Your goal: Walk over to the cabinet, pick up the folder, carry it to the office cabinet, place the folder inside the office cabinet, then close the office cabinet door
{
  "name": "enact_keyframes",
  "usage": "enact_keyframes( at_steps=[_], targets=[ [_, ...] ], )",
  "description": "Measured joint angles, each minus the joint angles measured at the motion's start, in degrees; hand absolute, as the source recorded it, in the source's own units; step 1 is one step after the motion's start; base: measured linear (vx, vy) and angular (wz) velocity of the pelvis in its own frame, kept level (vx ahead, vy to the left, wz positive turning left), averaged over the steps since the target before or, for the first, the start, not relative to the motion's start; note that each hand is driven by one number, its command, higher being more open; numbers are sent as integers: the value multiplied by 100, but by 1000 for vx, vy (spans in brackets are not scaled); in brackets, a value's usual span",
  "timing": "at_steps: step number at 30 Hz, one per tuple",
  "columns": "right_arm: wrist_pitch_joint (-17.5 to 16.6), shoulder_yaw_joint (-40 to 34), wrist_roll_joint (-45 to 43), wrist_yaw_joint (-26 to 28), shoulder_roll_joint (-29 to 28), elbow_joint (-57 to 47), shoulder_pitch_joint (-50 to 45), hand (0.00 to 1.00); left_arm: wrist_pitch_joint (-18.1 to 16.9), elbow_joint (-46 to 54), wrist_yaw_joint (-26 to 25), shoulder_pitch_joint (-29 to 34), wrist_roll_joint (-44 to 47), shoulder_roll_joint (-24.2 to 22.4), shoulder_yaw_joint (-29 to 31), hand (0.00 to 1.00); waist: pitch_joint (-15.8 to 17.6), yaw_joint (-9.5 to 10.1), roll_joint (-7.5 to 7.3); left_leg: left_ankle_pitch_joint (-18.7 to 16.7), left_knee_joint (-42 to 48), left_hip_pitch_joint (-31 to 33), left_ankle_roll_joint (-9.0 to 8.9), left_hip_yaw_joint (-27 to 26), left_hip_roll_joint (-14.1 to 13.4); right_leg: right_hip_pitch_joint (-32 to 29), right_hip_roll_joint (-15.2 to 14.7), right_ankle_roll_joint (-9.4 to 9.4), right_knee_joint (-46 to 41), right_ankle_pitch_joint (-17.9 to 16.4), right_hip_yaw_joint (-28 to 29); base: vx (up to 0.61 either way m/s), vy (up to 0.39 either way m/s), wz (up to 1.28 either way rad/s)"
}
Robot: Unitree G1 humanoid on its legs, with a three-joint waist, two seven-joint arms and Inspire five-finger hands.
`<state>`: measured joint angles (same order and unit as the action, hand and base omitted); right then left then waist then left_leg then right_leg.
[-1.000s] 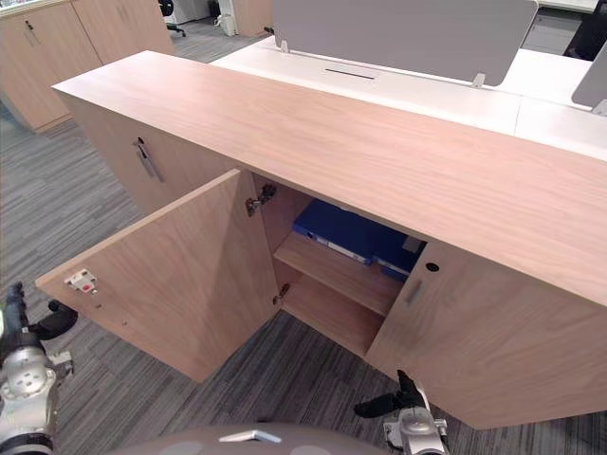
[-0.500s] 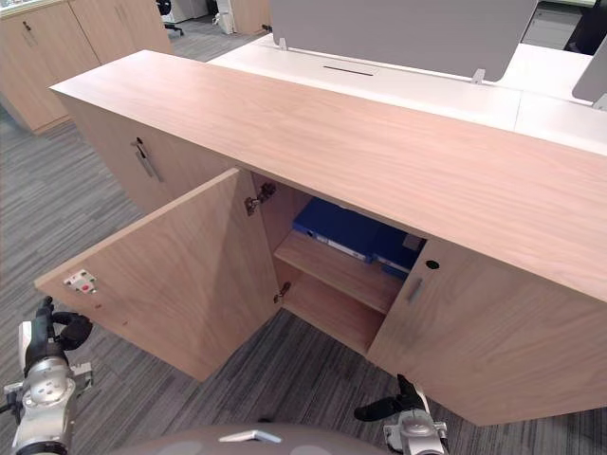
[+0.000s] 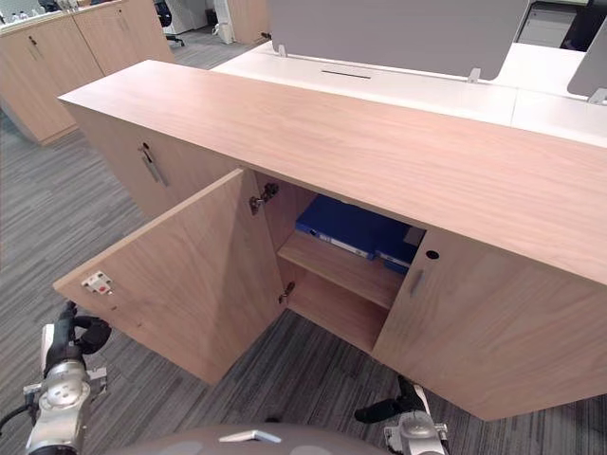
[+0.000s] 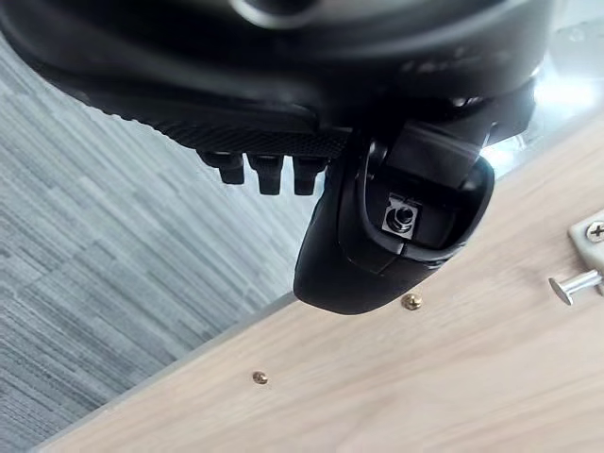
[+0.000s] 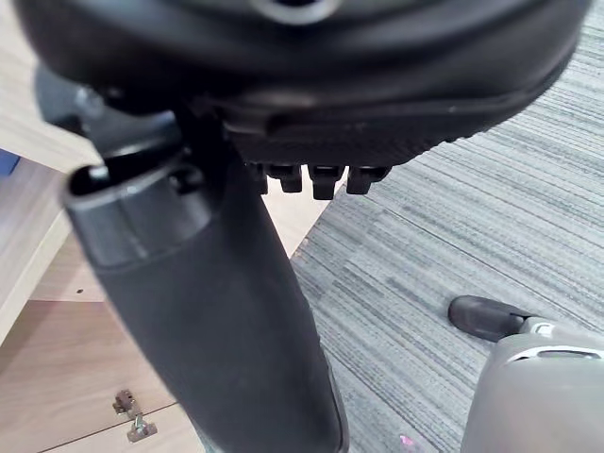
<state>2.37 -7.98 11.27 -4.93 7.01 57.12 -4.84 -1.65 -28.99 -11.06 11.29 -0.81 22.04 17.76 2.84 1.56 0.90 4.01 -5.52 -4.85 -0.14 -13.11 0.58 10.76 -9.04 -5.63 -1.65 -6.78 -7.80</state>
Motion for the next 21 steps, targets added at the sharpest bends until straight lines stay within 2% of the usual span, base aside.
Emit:
enact_keyframes(
  at_steps=[7, 14, 20, 21],
  targets=[
    [0, -4, 32, 1, -36, 9, -59, 100, 4, -83, 104, 154, -214, -50, -554, 100, -2, -47, 4, 17, 0, 0, 30, -44, 107, -64, -118, -89, -79, 54, 48, -69, 38, -2],
    [-7, -128, 39, 1, -73, 127, -72, 100, 54, -236, 182, 282, -213, -87, -1116, 100, -31, -196, 50, 17, 1, 70, 33, -44, 178, -302, -193, -126, -298, 32, 199, -77, 21, -8],
    [-11, -370, 35, -16, -67, 171, -244, 100, 97, -264, 270, 464, -212, -169, -1700, 100, -54, -282, 119, 36, 5, 172, 4, -60, 246, -590, -232, -95, -503, 14, 382, -76, 19, -10],
    [-12, -443, 35, -17, -69, 192, -246, 100, 102, -314, 283, 498, -213, -185, -1824, 100, -57, -360, 149, 36, 6, 208, 2, -62, 258, -633, -233, -55, -511, -4, 413, -86, 28, -7]
  ],
)
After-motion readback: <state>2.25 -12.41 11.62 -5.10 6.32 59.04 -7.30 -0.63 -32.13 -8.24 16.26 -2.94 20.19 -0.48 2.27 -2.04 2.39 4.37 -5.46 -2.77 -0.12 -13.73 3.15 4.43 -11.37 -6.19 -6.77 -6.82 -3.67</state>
